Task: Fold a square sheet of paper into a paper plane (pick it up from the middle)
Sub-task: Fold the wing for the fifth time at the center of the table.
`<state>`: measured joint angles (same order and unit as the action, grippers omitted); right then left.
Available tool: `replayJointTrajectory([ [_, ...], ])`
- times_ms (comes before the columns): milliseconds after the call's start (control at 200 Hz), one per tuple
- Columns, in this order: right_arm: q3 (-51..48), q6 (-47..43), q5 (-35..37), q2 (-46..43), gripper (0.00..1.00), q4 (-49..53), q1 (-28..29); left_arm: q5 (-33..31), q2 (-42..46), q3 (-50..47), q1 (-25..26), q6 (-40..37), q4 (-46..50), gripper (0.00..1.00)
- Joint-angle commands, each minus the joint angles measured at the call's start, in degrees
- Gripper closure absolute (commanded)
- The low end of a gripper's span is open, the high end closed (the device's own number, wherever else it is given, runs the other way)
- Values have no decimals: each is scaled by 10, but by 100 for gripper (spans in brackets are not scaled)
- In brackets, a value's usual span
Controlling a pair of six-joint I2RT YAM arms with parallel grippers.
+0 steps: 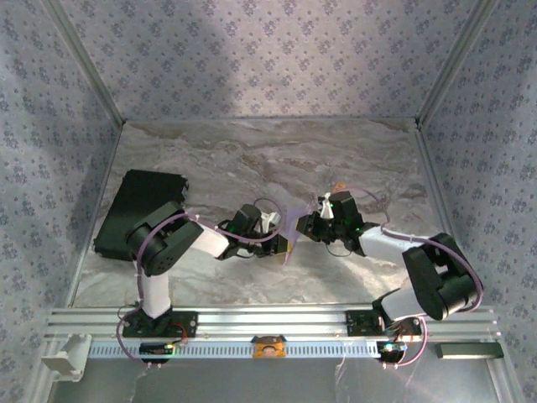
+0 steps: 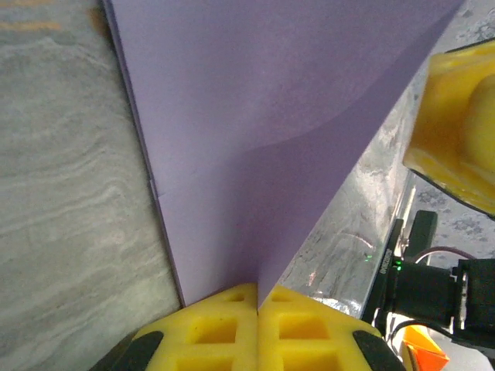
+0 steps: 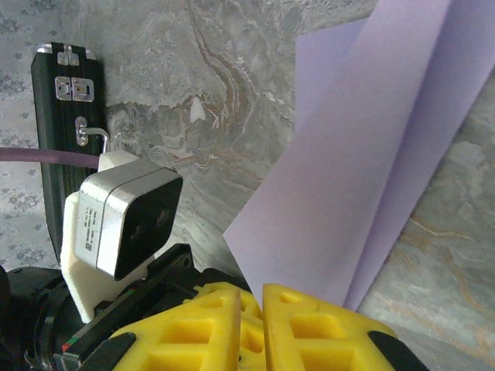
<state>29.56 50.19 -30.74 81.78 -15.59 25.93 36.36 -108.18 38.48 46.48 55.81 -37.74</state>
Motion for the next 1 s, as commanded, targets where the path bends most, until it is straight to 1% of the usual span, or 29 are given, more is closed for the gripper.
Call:
replayJointTrajectory([
  [0, 20, -11, -23, 25, 84, -23, 0, 10, -22, -15, -5, 31, -48, 100],
  [415, 42, -13, -69, 103, 86, -70, -21, 15, -39, -26, -14, 78, -86, 100],
  [750, 43, -12, -77, 126, 87, -83, -31, 14, -57, -21, -20, 99, -79, 100],
  [994, 48, -9, -85, 146, 87, -97, -34, 11, -72, -29, -27, 122, -97, 100],
])
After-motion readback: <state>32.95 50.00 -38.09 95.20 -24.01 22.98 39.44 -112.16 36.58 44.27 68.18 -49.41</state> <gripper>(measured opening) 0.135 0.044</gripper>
